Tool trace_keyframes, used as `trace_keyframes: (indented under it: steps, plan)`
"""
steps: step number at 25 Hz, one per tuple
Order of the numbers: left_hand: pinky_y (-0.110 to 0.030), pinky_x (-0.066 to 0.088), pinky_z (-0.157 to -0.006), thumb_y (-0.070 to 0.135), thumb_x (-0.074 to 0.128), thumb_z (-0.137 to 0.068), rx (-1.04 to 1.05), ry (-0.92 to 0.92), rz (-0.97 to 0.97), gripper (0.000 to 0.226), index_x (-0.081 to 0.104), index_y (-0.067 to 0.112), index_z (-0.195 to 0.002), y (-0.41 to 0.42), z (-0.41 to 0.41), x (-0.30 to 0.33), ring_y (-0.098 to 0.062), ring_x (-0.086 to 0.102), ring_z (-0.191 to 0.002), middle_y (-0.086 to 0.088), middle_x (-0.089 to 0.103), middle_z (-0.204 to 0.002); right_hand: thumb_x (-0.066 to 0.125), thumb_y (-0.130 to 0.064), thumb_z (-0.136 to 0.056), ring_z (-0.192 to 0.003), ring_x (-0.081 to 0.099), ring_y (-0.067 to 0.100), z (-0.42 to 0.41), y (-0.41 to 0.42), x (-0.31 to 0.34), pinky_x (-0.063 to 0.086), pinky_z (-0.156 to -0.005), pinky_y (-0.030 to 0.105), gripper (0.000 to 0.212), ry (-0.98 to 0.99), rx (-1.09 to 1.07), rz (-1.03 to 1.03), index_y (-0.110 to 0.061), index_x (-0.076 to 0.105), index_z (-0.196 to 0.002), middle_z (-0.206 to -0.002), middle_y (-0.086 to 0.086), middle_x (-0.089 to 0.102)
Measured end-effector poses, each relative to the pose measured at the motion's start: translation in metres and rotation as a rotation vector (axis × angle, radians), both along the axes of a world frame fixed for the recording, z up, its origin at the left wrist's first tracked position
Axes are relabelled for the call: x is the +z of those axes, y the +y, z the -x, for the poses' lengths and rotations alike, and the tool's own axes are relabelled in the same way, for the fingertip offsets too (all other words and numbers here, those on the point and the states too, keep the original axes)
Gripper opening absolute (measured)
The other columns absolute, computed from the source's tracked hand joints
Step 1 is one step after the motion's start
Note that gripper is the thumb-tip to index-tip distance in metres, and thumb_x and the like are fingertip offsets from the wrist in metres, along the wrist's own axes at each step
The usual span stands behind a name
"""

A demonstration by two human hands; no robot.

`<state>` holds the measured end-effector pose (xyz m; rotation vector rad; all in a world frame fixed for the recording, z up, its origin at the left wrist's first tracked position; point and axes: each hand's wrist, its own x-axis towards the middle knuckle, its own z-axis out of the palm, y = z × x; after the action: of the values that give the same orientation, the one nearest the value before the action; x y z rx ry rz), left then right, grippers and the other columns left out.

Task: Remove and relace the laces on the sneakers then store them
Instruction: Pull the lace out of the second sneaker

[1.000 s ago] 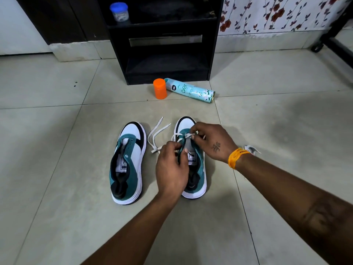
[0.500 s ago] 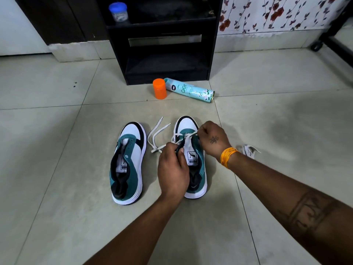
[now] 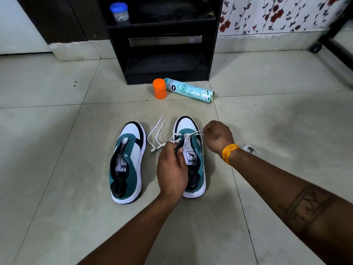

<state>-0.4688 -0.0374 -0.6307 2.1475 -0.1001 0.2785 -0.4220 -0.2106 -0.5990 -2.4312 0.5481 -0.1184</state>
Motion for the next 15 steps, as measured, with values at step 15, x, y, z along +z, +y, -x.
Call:
trace_keyframes:
  steps: [15]
  plan:
    - [-0.042,0.045,-0.073,0.019,0.053,-0.103,-0.016,-0.024,-0.017,0.008,0.053,0.013,-0.097,0.001,-0.002,-0.003,-0.026,0.057,-0.086,-0.003,0.064,-0.092,0.049,-0.023,-0.098,-0.086,0.066,0.042,0.009,0.01,0.008,0.042,-0.063,0.037,0.03,-0.023,0.311,0.481,-0.018,0.051,-0.128,-0.096,0.013,0.071]
